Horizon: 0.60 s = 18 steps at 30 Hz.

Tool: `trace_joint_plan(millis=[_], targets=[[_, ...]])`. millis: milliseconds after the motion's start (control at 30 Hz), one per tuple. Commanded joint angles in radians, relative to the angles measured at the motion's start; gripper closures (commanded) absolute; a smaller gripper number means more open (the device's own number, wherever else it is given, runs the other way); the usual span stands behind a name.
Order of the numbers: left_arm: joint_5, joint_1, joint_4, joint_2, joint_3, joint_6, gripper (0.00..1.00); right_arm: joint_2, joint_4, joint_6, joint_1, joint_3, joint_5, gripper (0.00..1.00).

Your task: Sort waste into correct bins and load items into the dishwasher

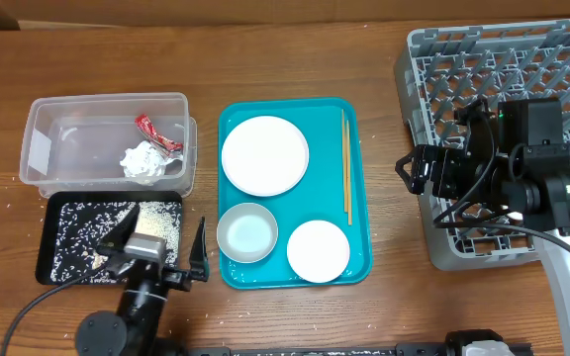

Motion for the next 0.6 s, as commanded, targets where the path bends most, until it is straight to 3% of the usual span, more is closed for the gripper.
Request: trace_joint_plan(millis=[0,267,567], targets=[[0.014,0.011,0.056,-0.053,-0.121,0.022,0.0,-0.007,0.006,-0.004,0.005,0.002,0.003,0.0],[0.025,0.012,0.339,-0.052,-0.375,0.011,0.0,-0.007,0.006,-0.004,0.005,0.002,0.003,0.0],[0.021,0.013,0.316,-0.051,-0.389,0.014,0.0,-0.007,0.006,-0.004,0.005,0.002,0.003,0.0]])
